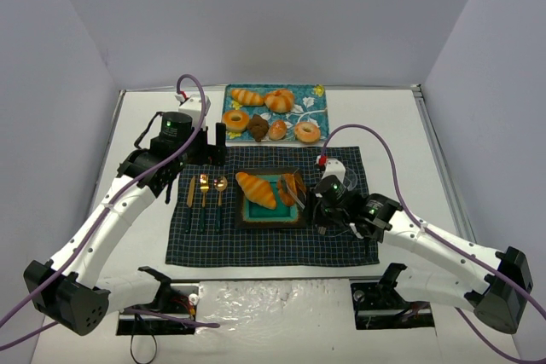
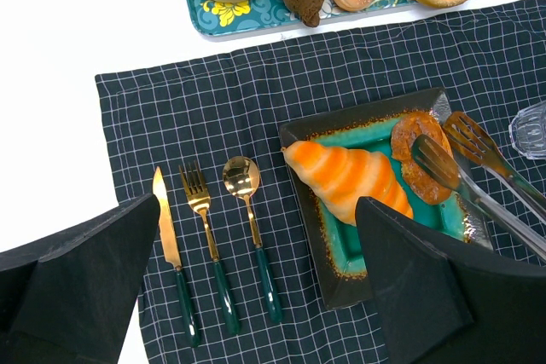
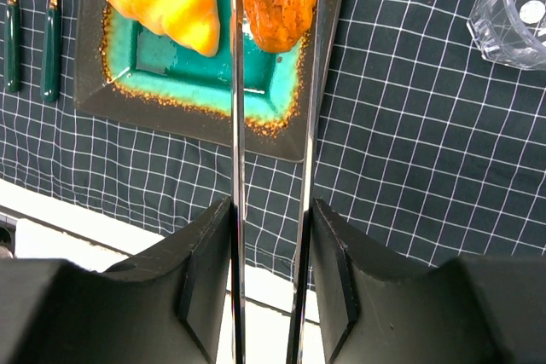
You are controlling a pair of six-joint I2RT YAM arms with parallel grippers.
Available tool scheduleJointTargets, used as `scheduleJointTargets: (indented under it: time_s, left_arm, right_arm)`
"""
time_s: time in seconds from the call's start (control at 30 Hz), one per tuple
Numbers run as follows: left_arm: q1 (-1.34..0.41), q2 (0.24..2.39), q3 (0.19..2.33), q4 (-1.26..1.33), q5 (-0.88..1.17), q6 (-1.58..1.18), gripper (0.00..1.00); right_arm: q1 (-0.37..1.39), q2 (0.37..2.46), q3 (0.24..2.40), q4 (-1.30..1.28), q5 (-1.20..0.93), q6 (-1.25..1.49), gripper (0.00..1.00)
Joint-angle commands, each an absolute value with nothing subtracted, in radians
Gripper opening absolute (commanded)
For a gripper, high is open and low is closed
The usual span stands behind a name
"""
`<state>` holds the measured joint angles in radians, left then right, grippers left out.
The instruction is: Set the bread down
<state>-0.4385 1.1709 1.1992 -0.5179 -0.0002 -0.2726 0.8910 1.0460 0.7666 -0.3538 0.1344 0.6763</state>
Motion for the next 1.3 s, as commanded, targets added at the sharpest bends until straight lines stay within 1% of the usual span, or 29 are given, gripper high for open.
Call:
scheduleJointTargets:
  time_s: [0.0,0.53,0.87,1.07,1.27]
  left_arm:
    - [-0.443,1.169,1.218,-0.463,-0.002,-0.264,0.97]
    - [-0.443,1.169,1.216,-0.465,-0.003,-0.264,0.97]
    - [-0.443,1.169,1.216,-0.463,-0.002,-0.264,0.97]
    - [-0.446,1.17,1.216,-0.463,-0.002,-0.264,0.97]
    - [-0.445,1.171,1.217,-0.463,-0.001,-0.264,0.97]
  right_arm:
    - [0.907,1.058,0.823,-0.334,0.184,0.687,0.36]
    - [0.927,1.051,0.913,-0.395,0.245,0.679,0.37]
    - [0.907,1.114,1.092,-0.462,0.443,0.598,0.4]
    - [0.749,1.19,1.177,-0.432,0.473,0.499,0.42]
    - [0.505,1.232,1.223,-0.326,0.376,0.415,0.42]
